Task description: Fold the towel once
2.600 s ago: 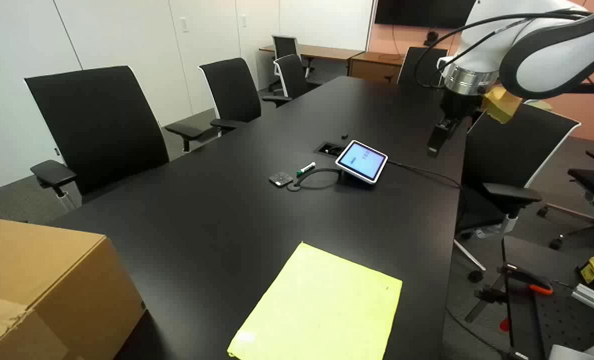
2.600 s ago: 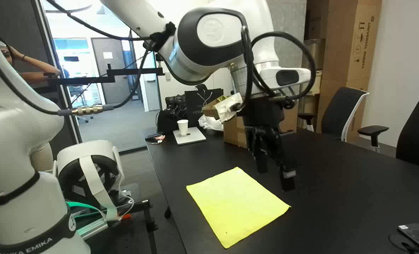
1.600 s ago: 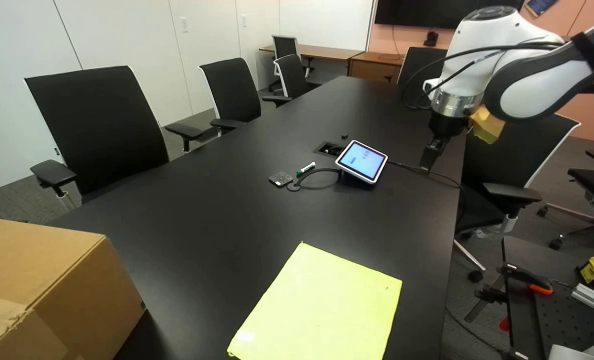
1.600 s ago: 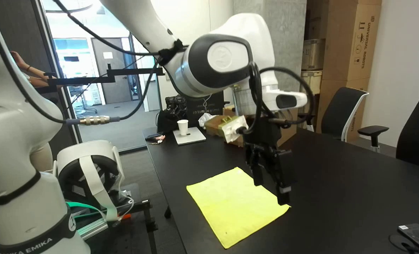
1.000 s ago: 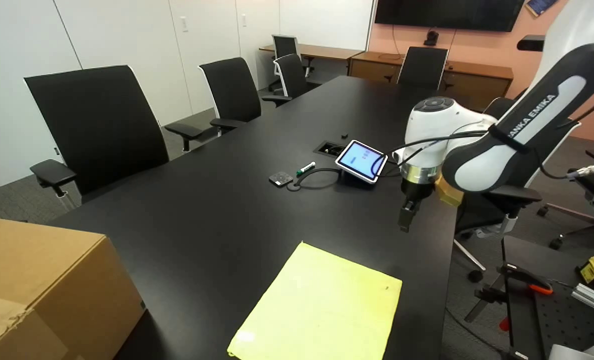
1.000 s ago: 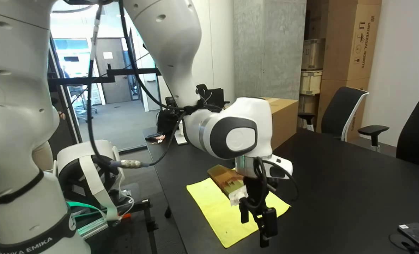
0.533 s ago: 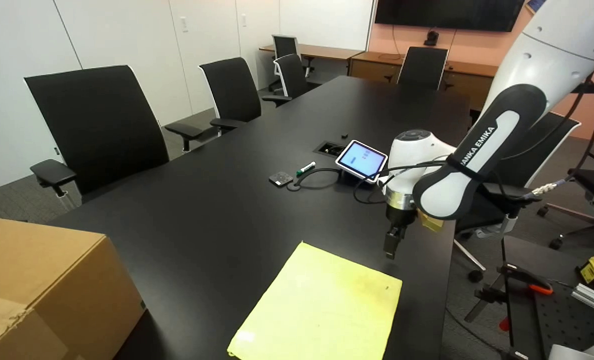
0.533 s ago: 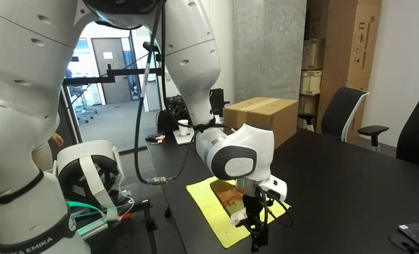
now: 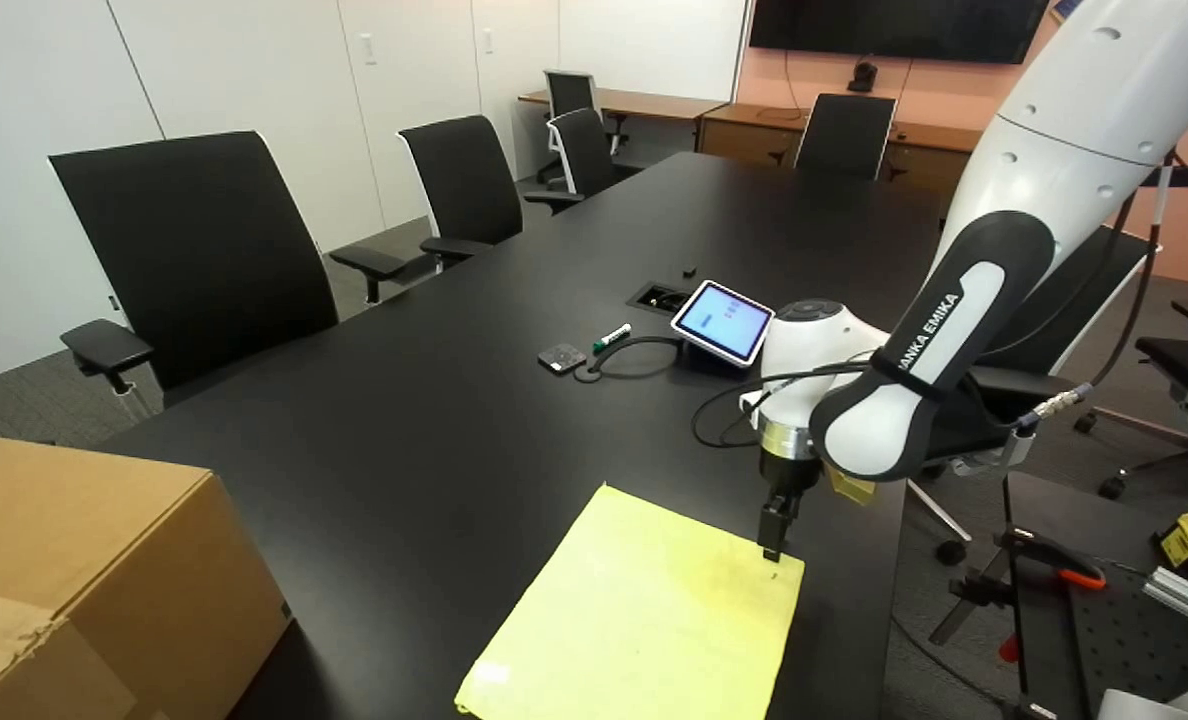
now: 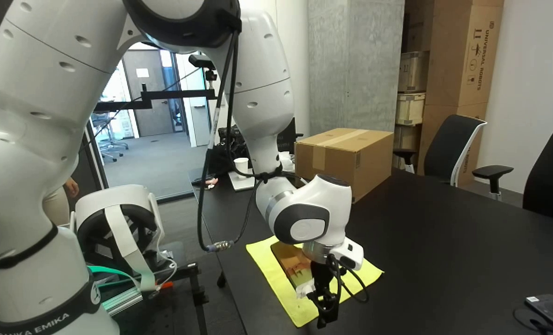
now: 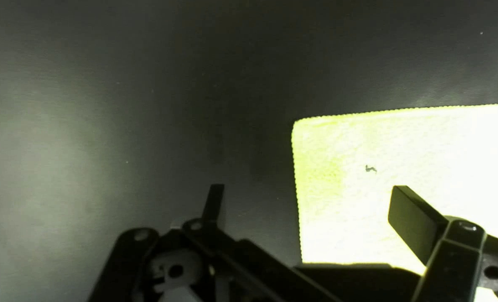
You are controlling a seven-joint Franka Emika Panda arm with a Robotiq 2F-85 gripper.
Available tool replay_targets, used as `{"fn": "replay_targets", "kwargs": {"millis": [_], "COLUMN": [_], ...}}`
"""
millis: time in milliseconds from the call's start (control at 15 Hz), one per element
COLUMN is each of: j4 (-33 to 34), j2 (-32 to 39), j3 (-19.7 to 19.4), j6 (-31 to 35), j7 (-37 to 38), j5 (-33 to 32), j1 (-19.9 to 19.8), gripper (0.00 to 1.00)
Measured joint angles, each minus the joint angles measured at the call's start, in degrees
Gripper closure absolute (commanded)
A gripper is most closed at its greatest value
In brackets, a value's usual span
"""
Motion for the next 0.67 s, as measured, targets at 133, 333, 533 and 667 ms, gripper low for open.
{"fn": "replay_targets", "kwargs": {"millis": [133, 333, 533, 667], "j4": [0.39, 1.10, 2.41, 2.92], "j2": [0.80, 2.70, 5.56, 6.66], "j3": [0.15, -0.23, -0.86, -1.31], "j6": [0.23, 3.29, 6.64, 7.83], "j7": [0.00, 0.52, 1.35, 1.79], "j5": [0.16, 0.25, 0.33, 0.35], "j1": [0.54, 2.00, 3.37, 3.85], "gripper": [0.00, 0.00, 0.00, 0.00]}}
